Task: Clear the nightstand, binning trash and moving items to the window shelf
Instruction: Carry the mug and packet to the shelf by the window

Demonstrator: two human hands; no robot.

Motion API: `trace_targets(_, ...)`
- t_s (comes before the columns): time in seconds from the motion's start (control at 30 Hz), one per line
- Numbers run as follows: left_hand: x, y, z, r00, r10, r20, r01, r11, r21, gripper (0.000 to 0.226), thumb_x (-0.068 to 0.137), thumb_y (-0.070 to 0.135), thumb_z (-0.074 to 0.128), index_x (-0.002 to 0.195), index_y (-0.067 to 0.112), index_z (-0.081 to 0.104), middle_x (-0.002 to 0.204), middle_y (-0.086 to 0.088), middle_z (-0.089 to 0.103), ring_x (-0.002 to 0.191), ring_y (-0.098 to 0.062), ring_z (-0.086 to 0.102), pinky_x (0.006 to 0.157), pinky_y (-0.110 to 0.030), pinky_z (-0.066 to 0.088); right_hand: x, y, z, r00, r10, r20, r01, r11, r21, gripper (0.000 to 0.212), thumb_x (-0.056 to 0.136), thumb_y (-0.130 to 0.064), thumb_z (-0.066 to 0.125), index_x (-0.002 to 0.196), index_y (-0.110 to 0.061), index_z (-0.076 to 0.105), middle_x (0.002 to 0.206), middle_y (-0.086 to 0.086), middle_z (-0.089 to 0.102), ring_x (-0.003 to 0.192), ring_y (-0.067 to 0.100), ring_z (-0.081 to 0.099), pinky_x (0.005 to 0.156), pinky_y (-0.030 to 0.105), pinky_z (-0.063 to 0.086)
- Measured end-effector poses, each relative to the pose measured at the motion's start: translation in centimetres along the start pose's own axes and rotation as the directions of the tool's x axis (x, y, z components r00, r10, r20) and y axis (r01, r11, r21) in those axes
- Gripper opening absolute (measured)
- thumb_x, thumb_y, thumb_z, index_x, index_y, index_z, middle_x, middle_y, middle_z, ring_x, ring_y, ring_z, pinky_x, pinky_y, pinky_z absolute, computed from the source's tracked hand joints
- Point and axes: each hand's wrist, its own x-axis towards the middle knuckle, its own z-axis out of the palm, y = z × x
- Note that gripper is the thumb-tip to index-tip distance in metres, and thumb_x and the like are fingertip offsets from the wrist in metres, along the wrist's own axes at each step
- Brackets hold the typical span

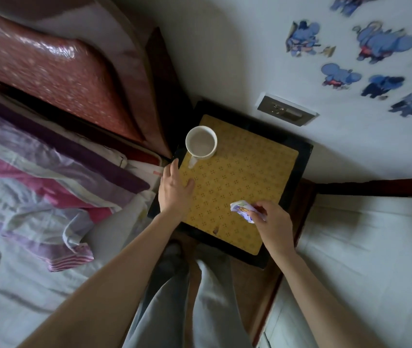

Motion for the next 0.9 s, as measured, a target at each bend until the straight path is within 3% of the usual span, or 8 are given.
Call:
trace_targets(0.1,1.3,1.0,0.9,0.997,0.004,-0.079,-0.011,0.996,-0.089,0.056,0.089,0.026,0.057,0.139,0.015,0.037,0.139,-0.005,0.044,0.12,-0.022,0.048,0.079,-0.029,0.04,0.6,-0.3,0.2,0.999,-0.042,0.019,0.043,0.999,-0.016,0.021,0.087,-0.025,0.064,0.104,-0.013,0.065,0.097,0.001,0.068,0.076,0.005,0.056,0.057,0.006,0.037)
trace_targets(0.27,3.0,1.7,2.0,0.993,-0.04,-0.108,0.014,0.971,-0.239,0.021,0.09,0.023,0.058,0.104,0.009,0.064,0.109,-0.007,0.062,0.093,-0.022,0.058,0.074,-0.032,0.045,1.5,-0.9,0.2,0.996,-0.088,0.026,0.088,0.995,-0.035,0.02,0.088,-0.022,0.062,0.104,-0.012,0.066,0.097,0.0,0.068,0.076,0.001,0.055,0.055,0.004,0.036)
trace_targets(0.5,2.7,1.5,1.1,0.989,-0.107,-0.1,0.06,0.918,-0.391,0.021,0.089,0.03,0.061,0.091,0.012,0.07,0.088,-0.002,0.065,0.073,-0.013,0.053,0.06,-0.023,0.038,2.1,-2.7,-0.6,0.995,-0.096,0.016,0.092,0.985,0.144,0.015,0.088,-0.028,0.062,0.096,-0.017,0.066,0.084,-0.007,0.066,0.073,0.002,0.061,0.057,0.012,0.047)
trace_targets(0.67,0.8,0.8,-1.5,0.993,-0.039,-0.108,0.002,0.948,-0.32,0.028,0.089,0.04,0.058,0.095,0.017,0.071,0.091,-0.001,0.068,0.087,-0.02,0.058,0.069,-0.032,0.044,1.8,-5.2,-2.2,0.981,-0.192,0.012,0.187,0.968,0.169,0.019,0.086,-0.034,0.064,0.093,-0.015,0.065,0.075,-0.014,0.061,0.065,-0.002,0.058,0.055,0.012,0.045)
trace_targets(0.8,-2.6,-0.3,-5.5,0.985,-0.099,-0.139,0.028,0.899,-0.438,0.023,0.089,0.038,0.058,0.088,0.016,0.067,0.079,0.002,0.062,0.077,-0.022,0.06,0.063,-0.043,0.052,0.9,-8.4,-3.1,0.958,-0.277,0.077,0.269,0.958,0.1,0.023,0.082,-0.03,0.067,0.1,-0.015,0.066,0.086,-0.01,0.067,0.072,-0.003,0.06,0.062,0.016,0.052)
trace_targets(0.9,-6.3,-2.0,-8.9,0.968,-0.137,-0.212,0.018,0.875,-0.485,0.02,0.088,0.032,0.06,0.087,0.013,0.066,0.083,0.001,0.064,0.079,-0.019,0.06,0.064,-0.034,0.05,-0.5,-11.6,-3.4,0.926,-0.34,0.163,0.33,0.94,0.087,0.026,0.082,-0.025,0.068,0.105,-0.013,0.066,0.089,-0.008,0.069,0.072,-0.01,0.057,0.062,0.007,0.048)
